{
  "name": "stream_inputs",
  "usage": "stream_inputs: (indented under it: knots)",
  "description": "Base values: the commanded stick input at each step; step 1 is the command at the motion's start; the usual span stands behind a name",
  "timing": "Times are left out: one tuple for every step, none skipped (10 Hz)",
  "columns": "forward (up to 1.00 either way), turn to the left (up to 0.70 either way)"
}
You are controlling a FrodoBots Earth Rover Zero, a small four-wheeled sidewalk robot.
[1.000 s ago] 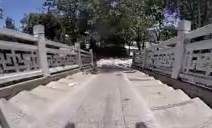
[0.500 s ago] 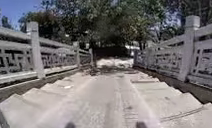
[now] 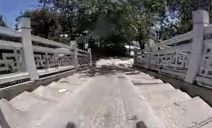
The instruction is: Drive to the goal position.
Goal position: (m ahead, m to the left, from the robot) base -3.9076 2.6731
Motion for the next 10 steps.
stream_inputs:
  knots:
    - [0.45, 0.00]
    - [0.45, 0.00]
    - [0.45, 0.00]
    - [0.45, 0.00]
    - [0.45, -0.05]
    - [0.45, -0.21]
    - [0.45, -0.27]
    - [0.45, -0.24]
    - [0.45, -0.09]
    - [0.45, 0.00]
